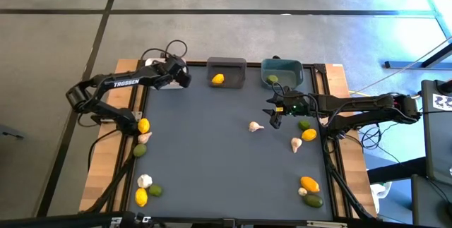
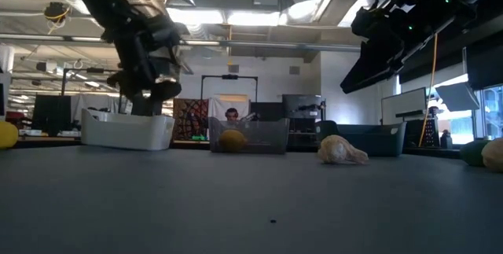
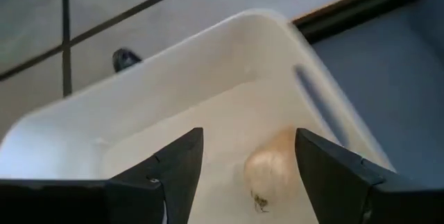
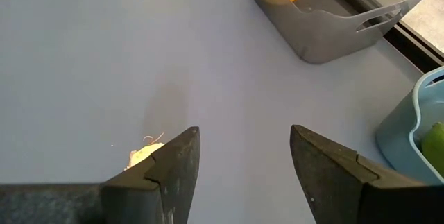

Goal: Sort produce into baskets
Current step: Put the garlic into the white bin

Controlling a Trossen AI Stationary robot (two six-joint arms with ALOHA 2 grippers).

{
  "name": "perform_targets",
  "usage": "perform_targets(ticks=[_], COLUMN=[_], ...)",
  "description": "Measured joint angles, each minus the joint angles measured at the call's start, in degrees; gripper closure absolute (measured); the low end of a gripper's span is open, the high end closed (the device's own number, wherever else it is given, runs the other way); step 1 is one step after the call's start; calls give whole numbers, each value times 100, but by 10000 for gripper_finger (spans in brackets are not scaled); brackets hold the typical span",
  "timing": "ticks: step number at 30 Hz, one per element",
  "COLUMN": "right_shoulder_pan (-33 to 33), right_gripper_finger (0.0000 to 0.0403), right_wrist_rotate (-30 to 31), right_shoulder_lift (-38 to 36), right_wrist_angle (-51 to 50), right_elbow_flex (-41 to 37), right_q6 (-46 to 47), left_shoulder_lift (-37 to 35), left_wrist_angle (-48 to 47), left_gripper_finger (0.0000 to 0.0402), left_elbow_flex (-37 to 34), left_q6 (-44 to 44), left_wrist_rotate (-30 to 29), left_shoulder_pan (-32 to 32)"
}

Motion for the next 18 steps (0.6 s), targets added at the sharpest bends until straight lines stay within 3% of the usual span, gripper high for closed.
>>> perform_targets(ticks=[13, 18], right_shoulder_pan=[0, 0], right_gripper_finger=[181, 181], right_wrist_rotate=[2, 63], right_shoulder_lift=[0, 0], right_wrist_angle=[0, 0], right_elbow_flex=[0, 0], right_q6=[-4, -7], left_shoulder_lift=[-956, -1238], left_wrist_angle=[-1599, -1829], left_gripper_finger=[178, 178], left_elbow_flex=[856, 886], left_q6=[-190, -456], left_wrist_rotate=[77, 599], left_shoulder_pan=[-936, -1450])
